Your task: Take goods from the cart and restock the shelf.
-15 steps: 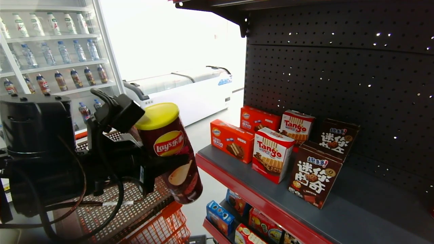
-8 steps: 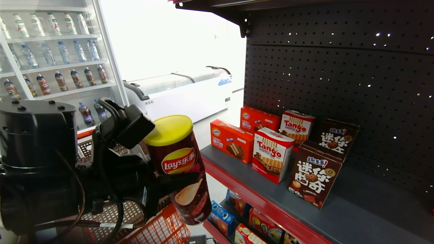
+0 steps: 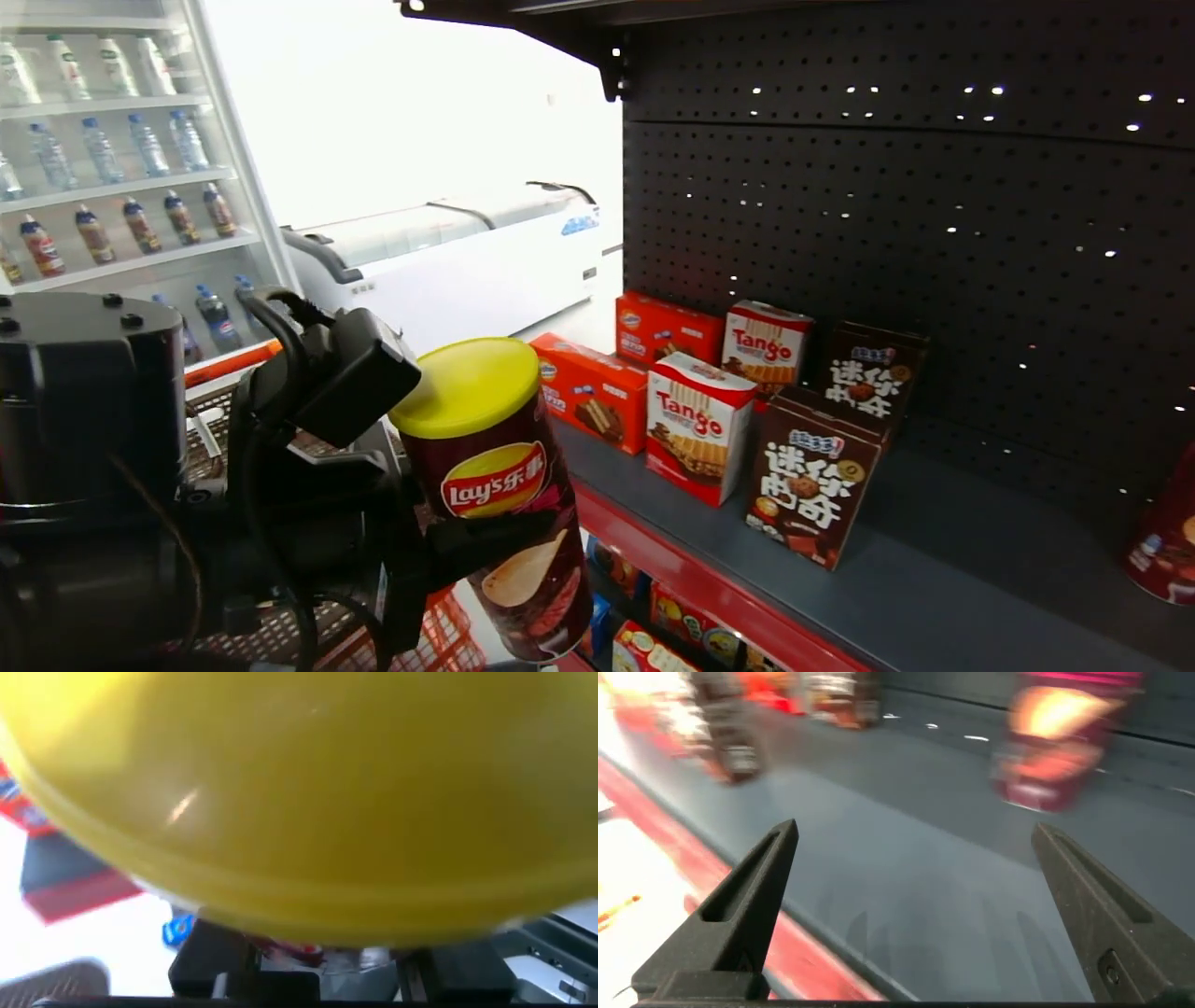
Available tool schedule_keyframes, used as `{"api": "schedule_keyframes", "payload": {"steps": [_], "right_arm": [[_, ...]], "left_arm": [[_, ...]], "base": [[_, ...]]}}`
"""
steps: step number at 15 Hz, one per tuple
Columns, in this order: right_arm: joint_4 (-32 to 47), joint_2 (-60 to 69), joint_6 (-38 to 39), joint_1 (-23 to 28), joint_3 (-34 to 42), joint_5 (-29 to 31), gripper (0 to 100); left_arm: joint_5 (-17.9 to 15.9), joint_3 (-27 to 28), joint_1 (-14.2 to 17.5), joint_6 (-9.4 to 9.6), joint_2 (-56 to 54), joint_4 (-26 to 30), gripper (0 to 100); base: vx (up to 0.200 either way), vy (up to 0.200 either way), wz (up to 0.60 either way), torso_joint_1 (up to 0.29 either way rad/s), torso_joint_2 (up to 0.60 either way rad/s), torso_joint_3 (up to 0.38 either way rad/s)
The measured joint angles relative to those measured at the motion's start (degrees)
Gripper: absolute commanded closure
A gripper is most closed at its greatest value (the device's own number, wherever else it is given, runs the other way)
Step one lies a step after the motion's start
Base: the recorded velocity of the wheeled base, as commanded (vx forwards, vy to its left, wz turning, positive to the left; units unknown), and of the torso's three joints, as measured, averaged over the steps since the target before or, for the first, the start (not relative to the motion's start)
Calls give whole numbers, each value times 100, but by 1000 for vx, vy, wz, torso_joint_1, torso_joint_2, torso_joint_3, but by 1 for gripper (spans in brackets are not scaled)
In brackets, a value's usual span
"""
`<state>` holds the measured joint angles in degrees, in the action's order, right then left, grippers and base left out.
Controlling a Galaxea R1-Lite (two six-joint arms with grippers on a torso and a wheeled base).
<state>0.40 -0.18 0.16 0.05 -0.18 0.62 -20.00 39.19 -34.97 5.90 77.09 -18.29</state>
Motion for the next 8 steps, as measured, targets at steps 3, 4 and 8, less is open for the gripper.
{"api": "schedule_keyframes", "payload": {"steps": [3,4,8], "right_arm": [[-7,0,0,2,0,-2,0],[-9,0,2,5,0,0,0],[-5,0,2,0,0,-2,0]], "left_arm": [[-5,46,-102,0,-46,-29,100],[-5,49,-155,1,-61,-10,100],[-5,61,-304,0,-96,-23,100]], "base": [[0,0,-600,1,2,4],[0,0,-600,2,2,-2],[0,0,-600,2,2,6]]}}
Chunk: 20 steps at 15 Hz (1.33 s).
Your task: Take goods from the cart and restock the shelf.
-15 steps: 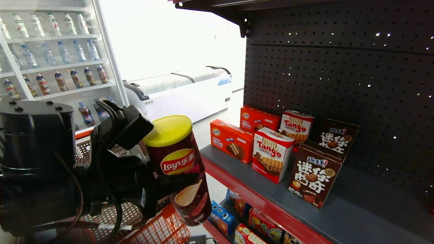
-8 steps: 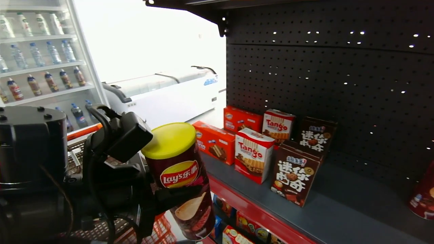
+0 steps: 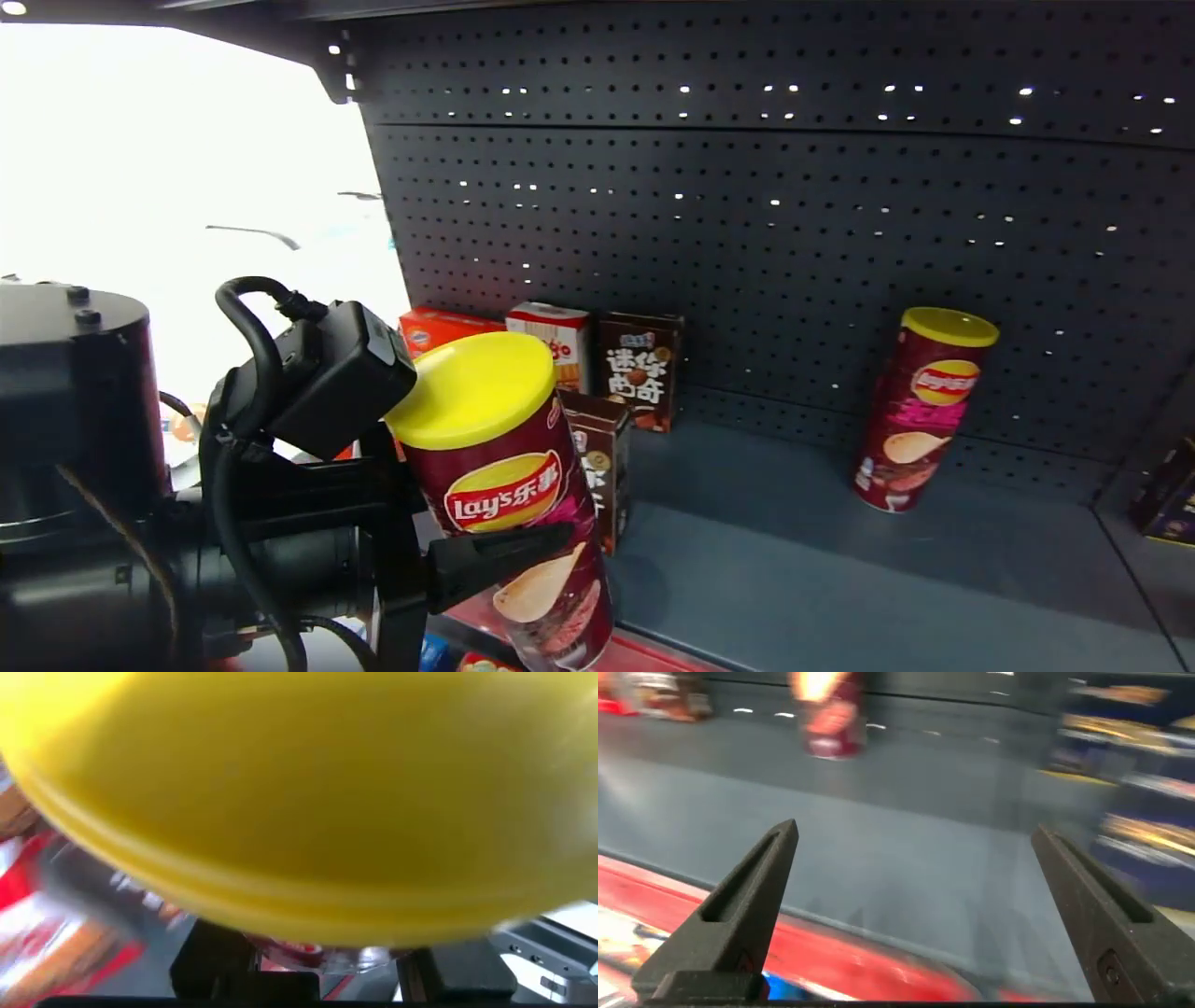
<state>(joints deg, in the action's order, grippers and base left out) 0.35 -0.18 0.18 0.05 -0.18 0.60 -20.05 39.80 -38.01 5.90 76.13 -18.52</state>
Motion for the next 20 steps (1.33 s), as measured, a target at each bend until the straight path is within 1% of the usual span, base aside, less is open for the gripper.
{"api": "schedule_keyframes", "payload": {"steps": [5,14,16,17,18,20], "right_arm": [[-4,0,0,0,0,2,0],[13,0,-7,5,-2,5,0],[-9,-11,-13,6,-48,0,0],[-6,-96,17,-2,-246,-5,0],[16,-293,46,-12,-623,-17,0],[54,-1075,-84,-76,-1615,-91,0]], "left_arm": [[9,10,-16,0,-2,-9,100],[24,18,41,0,5,-37,100],[35,22,135,-2,-4,-34,100],[32,38,205,-5,-11,-37,100],[24,38,243,-2,-13,-59,100],[21,38,265,-2,-9,-78,100]], "base": [[0,0,-600,2,2,0],[0,0,0,0,0,0],[0,0,0,0,0,0],[0,0,0,0,0,0],[0,0,0,0,0,0],[0,0,0,0,0,0]]}}
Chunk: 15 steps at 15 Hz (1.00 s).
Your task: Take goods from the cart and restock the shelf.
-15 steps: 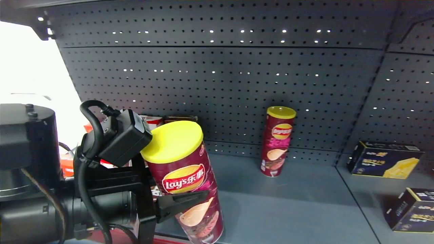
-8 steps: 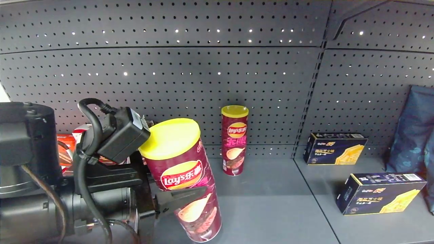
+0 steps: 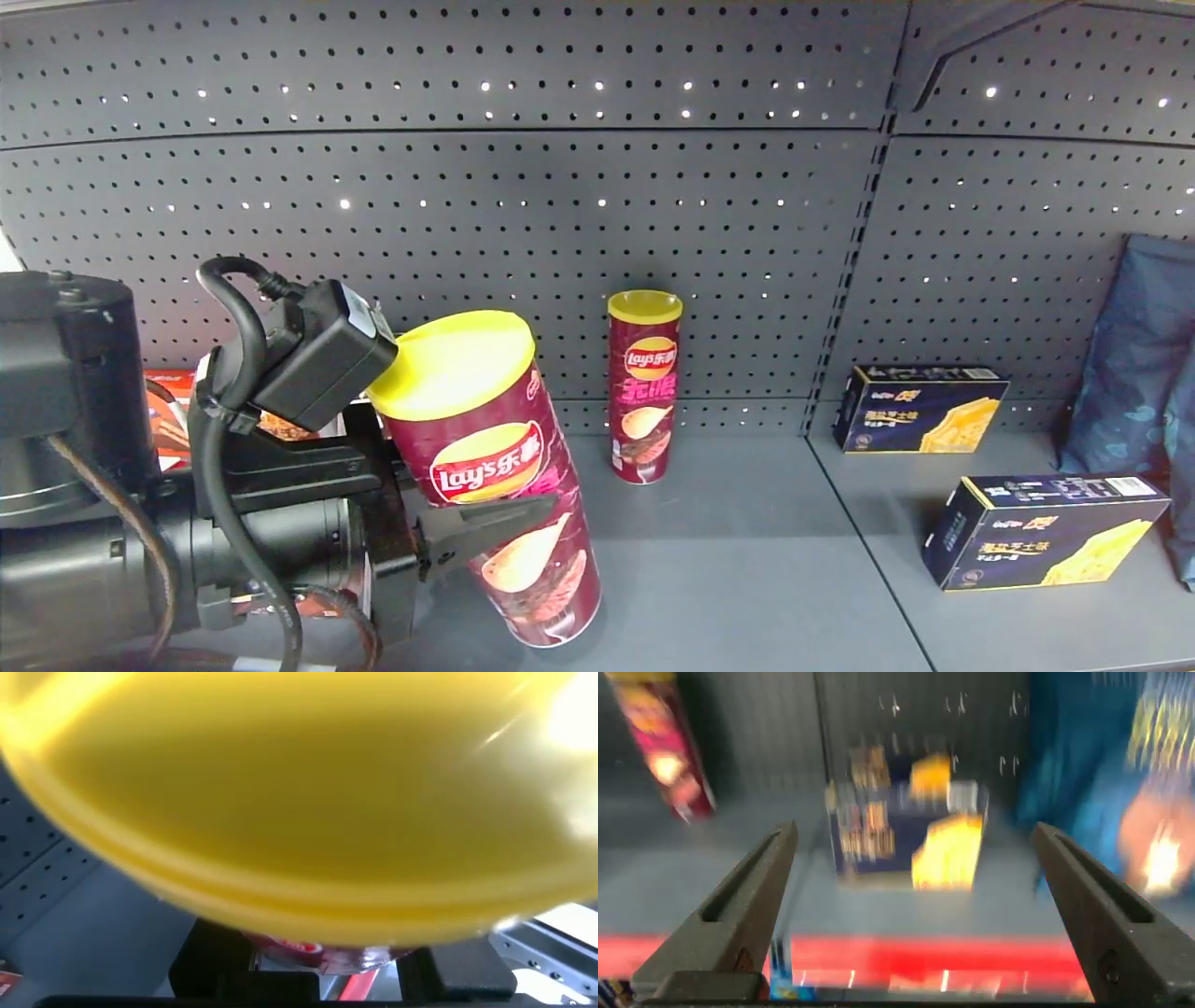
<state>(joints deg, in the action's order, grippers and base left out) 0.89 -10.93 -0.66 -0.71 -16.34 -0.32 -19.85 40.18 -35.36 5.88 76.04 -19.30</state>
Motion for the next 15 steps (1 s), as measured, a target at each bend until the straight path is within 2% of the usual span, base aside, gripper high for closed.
{"api": "schedule_keyframes", "payload": {"steps": [3,5,7,9,12,15], "right_arm": [[48,-1613,-489,-447,-1362,-430,0],[22,-2684,-647,-1106,-1952,-591,0],[-378,-3661,-730,-1737,-2231,-709,0],[-1041,-4592,-777,-2118,-2352,-978,0],[-1985,-5905,-842,-2404,-2504,-1397,0],[-2398,-6950,-884,-2605,-2895,-1670,0]], "left_arm": [[1,-18,28,0,5,17,100],[15,-94,39,-7,5,23,100],[33,-151,50,-16,2,26,100],[33,-171,74,-18,2,30,100],[30,-176,185,-16,0,30,100],[30,-157,240,-13,-9,28,100]], "base": [[0,0,0,0,0,0],[0,0,0,0,0,0],[0,0,0,0,0,0],[0,0,0,0,0,0],[0,0,0,0,0,0],[0,0,0,0,0,0]]}}
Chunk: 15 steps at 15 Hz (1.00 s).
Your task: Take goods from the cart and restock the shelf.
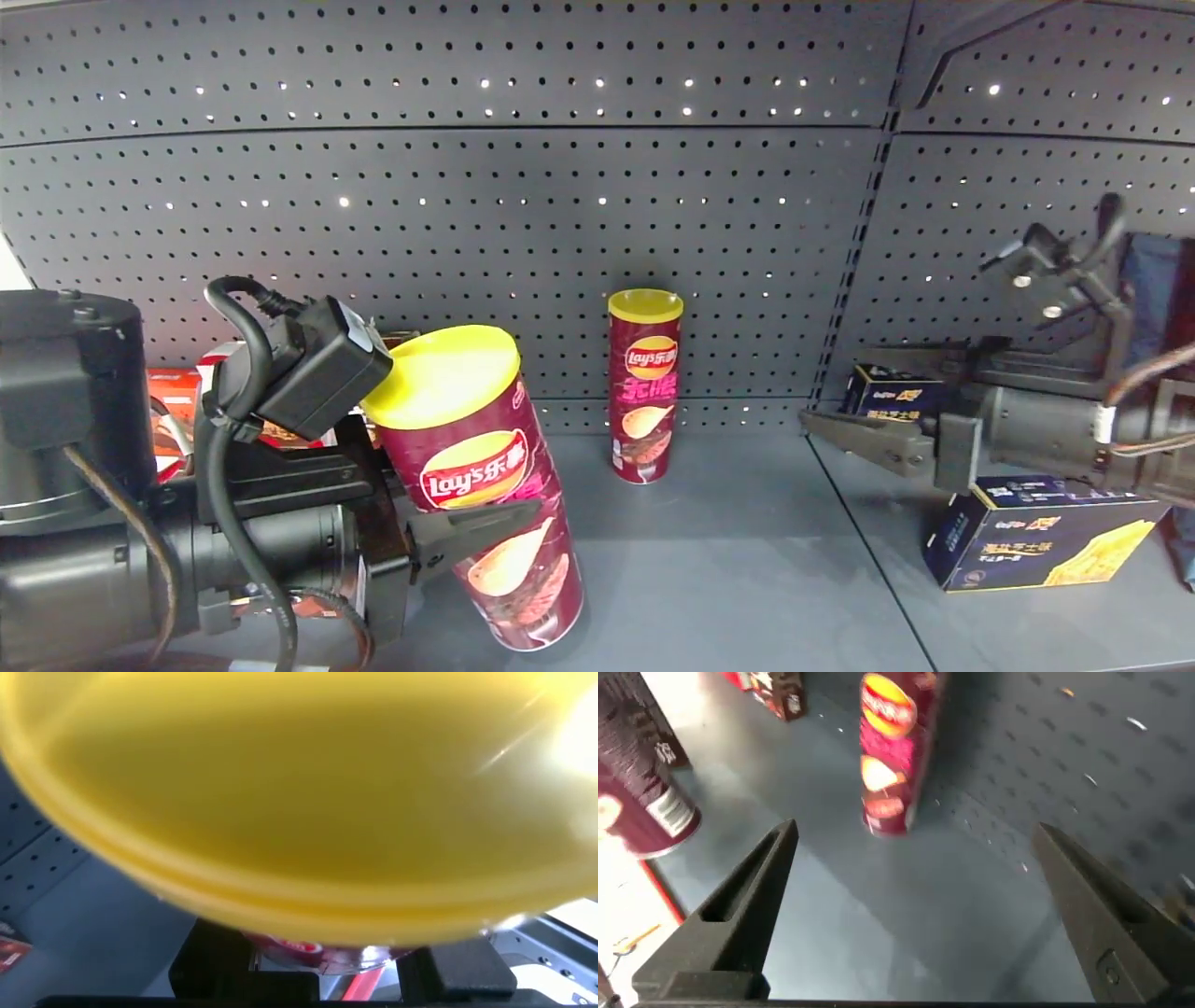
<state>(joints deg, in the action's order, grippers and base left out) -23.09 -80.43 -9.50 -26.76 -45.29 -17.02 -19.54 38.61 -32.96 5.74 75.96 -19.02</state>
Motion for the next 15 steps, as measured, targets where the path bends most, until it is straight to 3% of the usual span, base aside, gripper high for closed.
{"api": "schedule_keyframes", "payload": {"steps": [6,10,15], "right_arm": [[-447,-1471,-21,-77,-909,-110,0],[-1525,-2398,6,-26,-1113,-739,0],[-1955,-3028,11,9,-1284,-1221,0]], "left_arm": [[-5,-5,127,5,0,-20,100],[-11,44,199,6,0,-24,100],[-13,39,226,6,0,-35,100]], "base": [[0,0,0,0,0,0],[0,0,0,0,0,0],[0,0,0,0,0,0]]}}
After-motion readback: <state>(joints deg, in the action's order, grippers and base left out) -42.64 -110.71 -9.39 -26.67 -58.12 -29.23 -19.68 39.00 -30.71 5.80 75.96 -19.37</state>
